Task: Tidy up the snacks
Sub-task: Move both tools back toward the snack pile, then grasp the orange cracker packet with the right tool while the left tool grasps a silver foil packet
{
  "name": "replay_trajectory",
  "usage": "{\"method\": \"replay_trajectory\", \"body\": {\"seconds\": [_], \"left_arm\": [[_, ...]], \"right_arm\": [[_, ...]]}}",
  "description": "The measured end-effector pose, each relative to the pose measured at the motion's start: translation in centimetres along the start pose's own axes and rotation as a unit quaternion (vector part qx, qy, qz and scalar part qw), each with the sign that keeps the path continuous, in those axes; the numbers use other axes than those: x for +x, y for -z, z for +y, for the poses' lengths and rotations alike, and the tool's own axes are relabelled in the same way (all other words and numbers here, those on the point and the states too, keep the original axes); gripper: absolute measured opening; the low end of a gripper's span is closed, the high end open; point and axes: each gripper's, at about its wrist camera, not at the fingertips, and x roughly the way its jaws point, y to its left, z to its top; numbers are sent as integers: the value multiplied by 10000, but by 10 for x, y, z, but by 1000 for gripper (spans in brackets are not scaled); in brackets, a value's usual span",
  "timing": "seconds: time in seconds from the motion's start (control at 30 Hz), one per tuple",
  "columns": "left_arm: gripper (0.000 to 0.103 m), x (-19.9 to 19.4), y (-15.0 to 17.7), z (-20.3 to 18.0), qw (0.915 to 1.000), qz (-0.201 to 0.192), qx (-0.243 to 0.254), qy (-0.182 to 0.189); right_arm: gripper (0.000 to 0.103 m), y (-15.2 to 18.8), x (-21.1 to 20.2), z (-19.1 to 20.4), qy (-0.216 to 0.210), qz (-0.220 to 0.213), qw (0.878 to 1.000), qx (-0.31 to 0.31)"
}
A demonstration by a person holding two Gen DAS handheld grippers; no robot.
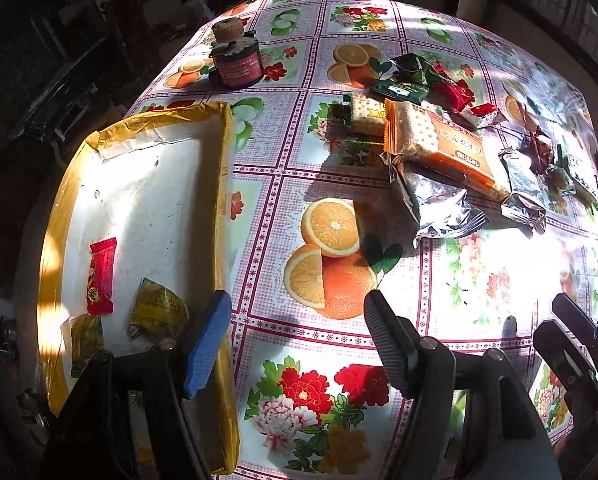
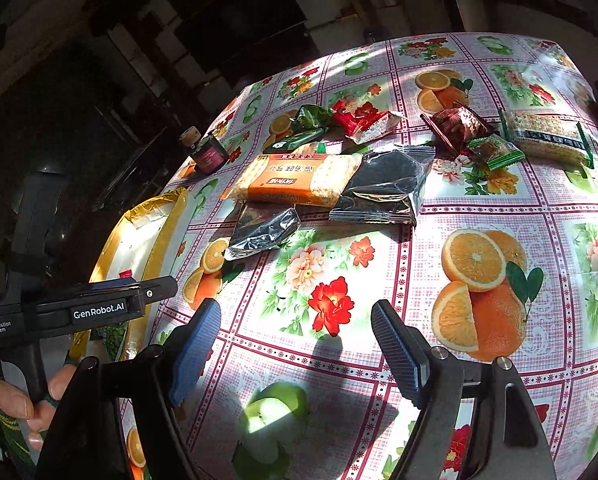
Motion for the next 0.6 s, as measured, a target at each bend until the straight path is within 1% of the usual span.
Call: {"method": "replay_trajectory", "body": {"seconds": [0.07,0.13,0.23,0.3,0.37,0.4,0.43,0.47,0.53,0.6], "left_arm": [[68,1,0,-5,10000,28,9,40],[68,3,0,-8,10000,60,0,63],[68,5,0,-12,9999,125,0,118],[68,6,-1,-13,9998,145,-5,144],[69,7,-2,-14,9997,161,-28,157],[69,8,-2,-14,9997,174,-46,173],[70,8,-3,-14,9996,188,-60,189],[70,10,-4,-14,9996,207,-69,199],[71,12,-5,-15,9994,248,-78,218],[71,14,-7,-16,9994,270,-76,223]], "right_arm": [[82,-3,0,-4,-21,-4,10000,-11],[83,-9,2,-4,-52,-37,9999,-153],[88,-29,10,1,-220,-62,9981,-568],[91,-47,16,10,-376,-150,9942,-995],[93,-66,20,22,-572,-231,9866,-1507],[96,-75,27,29,-663,-164,9817,-1779],[96,-83,33,34,-725,-86,9770,-2001],[97,-90,43,40,-722,29,9713,-2268],[97,-99,62,46,-478,193,9609,-2720],[97,-105,79,47,-373,328,9525,-3003]]}}
